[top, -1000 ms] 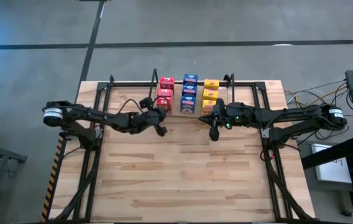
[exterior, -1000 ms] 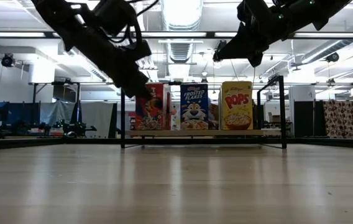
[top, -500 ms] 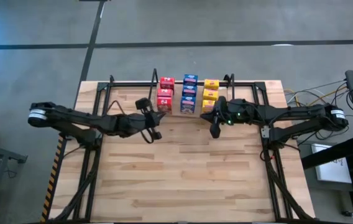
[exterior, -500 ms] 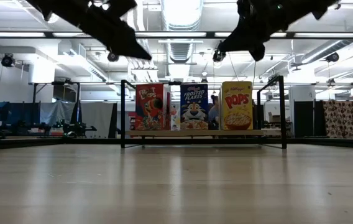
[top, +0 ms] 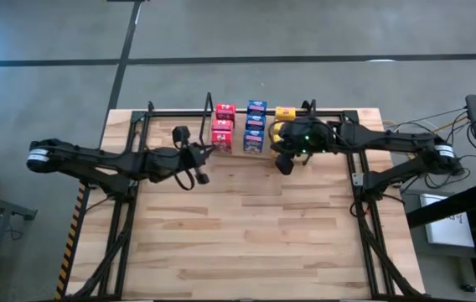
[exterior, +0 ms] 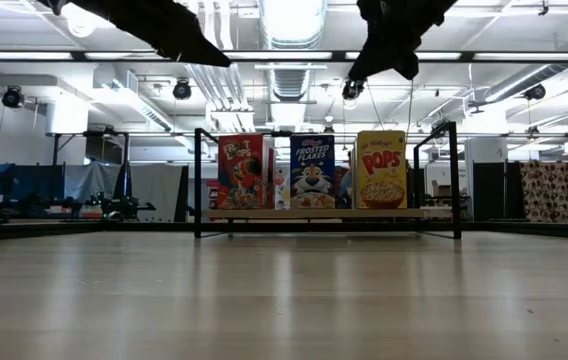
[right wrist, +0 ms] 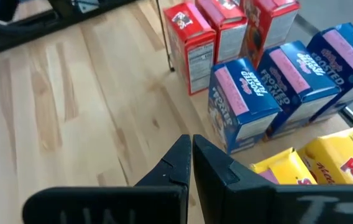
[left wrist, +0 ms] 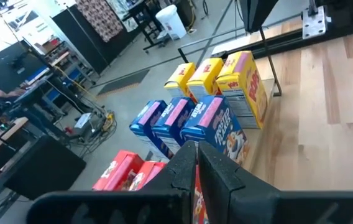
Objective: Stack cereal on shelf
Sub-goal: Return to Home Position
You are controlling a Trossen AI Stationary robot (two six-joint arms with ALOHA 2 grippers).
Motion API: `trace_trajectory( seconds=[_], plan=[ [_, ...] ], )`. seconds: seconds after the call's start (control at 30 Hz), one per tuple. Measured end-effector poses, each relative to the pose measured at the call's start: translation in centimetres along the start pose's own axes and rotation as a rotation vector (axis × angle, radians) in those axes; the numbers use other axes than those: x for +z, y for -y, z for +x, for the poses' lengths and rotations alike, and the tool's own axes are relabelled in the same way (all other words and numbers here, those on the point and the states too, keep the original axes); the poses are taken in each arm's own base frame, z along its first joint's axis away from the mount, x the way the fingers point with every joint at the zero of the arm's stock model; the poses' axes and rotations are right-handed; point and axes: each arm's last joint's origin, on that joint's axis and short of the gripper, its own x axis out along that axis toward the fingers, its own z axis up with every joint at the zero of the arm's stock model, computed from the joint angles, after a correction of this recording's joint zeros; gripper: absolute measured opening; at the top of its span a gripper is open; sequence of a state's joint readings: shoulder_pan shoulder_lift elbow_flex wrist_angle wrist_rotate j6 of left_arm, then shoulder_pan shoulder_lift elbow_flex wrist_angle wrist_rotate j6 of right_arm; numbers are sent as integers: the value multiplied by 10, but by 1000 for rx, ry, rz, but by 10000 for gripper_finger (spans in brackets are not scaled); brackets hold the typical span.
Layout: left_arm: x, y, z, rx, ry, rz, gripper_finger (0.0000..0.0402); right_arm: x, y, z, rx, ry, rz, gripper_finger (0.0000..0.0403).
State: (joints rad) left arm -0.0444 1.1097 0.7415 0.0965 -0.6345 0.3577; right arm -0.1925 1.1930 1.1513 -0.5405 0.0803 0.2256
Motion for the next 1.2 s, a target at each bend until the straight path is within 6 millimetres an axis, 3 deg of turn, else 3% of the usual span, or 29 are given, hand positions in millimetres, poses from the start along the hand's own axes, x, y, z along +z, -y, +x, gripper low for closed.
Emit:
trace_trajectory(
  seconds=[0.17, 0.3, 0.6, 0.83, 1.03, 1.2],
  plan=[
    [-5, 1, -4, -81, 32, -1, 1, -2, -2, 2, 3, -5, -59, 9],
    [-9, 0, -13, -179, 107, -23, 1, -16, -5, 1, 45, 54, -164, 9],
    [-36, -16, -48, -152, 284, -146, 0, -88, 7, -10, 189, 277, -374, 9],
    [-73, -17, -66, -135, 351, -250, 0, -143, 22, -21, 210, 480, -440, 9],
    [-99, -17, -78, -99, 454, -346, 0, -176, 32, -35, 225, 645, -480, 9],
    [-106, -25, -89, -31, 494, -369, 0, -196, 39, -51, 209, 824, -495, 9]
  ],
)
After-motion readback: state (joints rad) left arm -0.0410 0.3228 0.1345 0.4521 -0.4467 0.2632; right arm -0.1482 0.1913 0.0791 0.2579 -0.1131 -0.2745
